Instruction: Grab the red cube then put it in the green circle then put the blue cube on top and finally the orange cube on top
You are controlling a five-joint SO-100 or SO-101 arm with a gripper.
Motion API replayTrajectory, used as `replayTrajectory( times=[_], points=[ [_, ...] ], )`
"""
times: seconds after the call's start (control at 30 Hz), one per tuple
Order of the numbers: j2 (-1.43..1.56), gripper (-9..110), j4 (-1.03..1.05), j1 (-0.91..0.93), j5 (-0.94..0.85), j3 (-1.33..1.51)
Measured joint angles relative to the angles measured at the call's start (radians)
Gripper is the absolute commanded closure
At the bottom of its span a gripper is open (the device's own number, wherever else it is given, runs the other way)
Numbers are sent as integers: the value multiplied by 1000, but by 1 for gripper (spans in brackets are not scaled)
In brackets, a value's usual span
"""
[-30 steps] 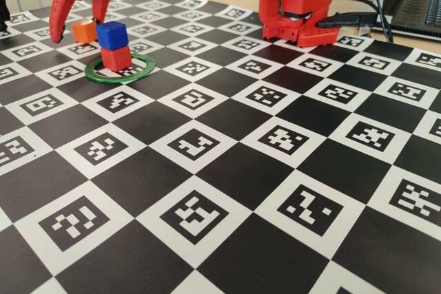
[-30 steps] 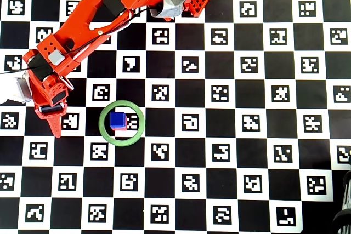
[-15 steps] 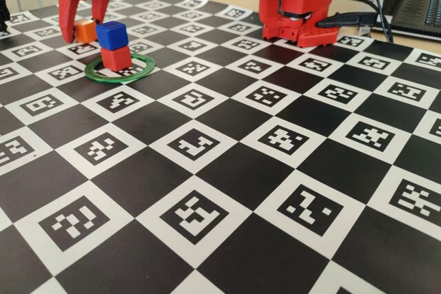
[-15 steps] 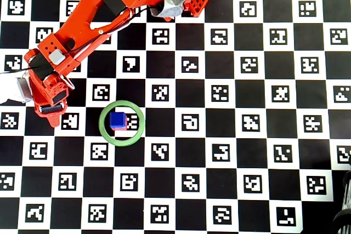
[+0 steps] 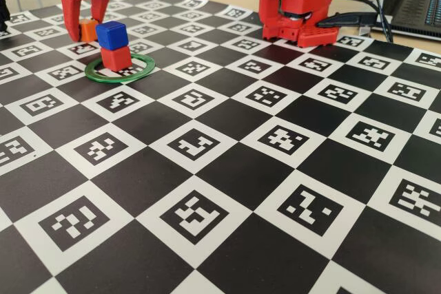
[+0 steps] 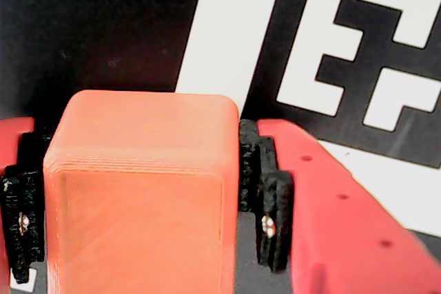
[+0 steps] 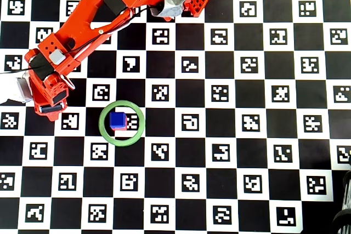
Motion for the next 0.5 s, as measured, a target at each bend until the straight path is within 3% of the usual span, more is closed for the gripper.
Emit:
replayTrajectory(
  times=[0.5],
  points=[
    [15,91,77,0,25,0]
  ],
)
